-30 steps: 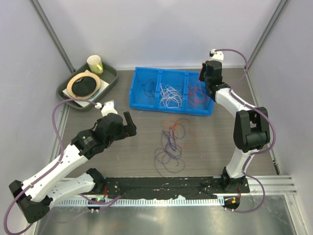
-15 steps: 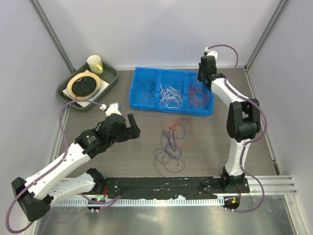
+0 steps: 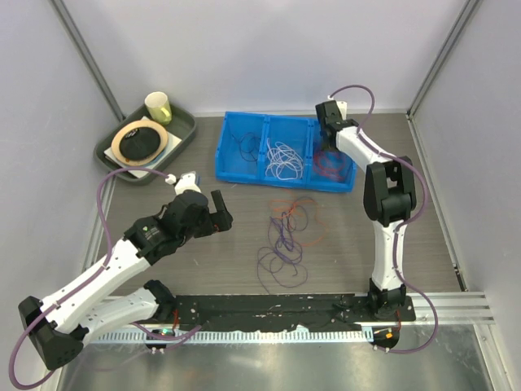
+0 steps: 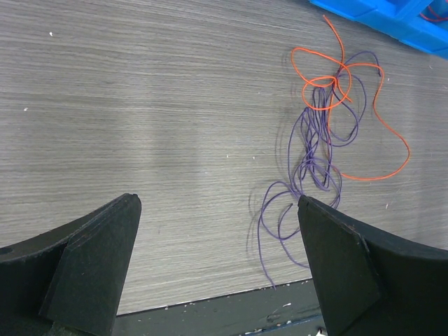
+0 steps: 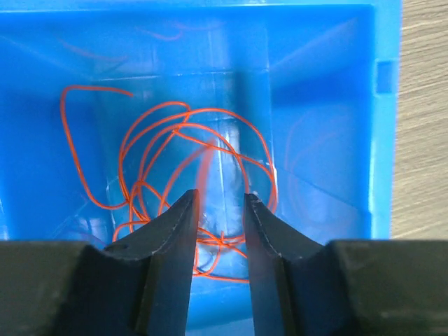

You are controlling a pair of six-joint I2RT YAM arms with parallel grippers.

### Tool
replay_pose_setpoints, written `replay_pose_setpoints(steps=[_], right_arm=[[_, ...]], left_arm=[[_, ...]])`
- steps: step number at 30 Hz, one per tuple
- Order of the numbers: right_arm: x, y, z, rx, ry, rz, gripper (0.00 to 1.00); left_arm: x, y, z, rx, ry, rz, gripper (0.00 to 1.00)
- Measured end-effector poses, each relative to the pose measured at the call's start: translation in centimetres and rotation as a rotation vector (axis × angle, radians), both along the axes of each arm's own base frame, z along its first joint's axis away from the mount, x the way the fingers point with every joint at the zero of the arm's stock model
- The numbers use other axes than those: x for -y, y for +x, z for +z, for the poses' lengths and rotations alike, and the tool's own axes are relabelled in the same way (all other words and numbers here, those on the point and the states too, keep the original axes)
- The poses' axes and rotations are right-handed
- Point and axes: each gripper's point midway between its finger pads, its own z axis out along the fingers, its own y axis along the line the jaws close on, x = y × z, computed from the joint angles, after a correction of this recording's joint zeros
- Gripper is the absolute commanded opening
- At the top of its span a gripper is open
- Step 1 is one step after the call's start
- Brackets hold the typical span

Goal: Untangle the cables

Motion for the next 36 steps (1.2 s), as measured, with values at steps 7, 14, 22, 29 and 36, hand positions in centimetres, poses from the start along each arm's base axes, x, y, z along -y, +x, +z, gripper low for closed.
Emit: replay_pose_setpoints(steps=[7, 14, 22, 29, 36], right_arm=[[0.3, -1.0, 2.3, -0.001, 0.005, 0.001, 0.5], [-0.7, -2.1, 9.1, 0.113, 0.087, 0.06, 0.85], [-3.7, -12.4, 17.7, 0.363, 0.315, 0.187, 0.89], [-7.0, -22.6, 10.7, 0.238, 0.462, 0.206, 0.82], [-5.6, -27.5, 1.4, 0.003, 0.448, 0.116, 0.72]], left_arm=[[0.0, 0.0, -0.1, -0.004, 0.002, -0.001, 1.0], [0.6, 0.1, -0.5, -0.02, -0.003, -0.012, 1.0], [2.2, 0.2, -2.1, -0.055, -0.044, -0.041, 1.0], [4.7, -0.3, -5.8, -0.161, -0.086, -0.101, 1.0], [8.4, -0.8, -10.0, -0.284, -0.111, -0.182, 1.0]])
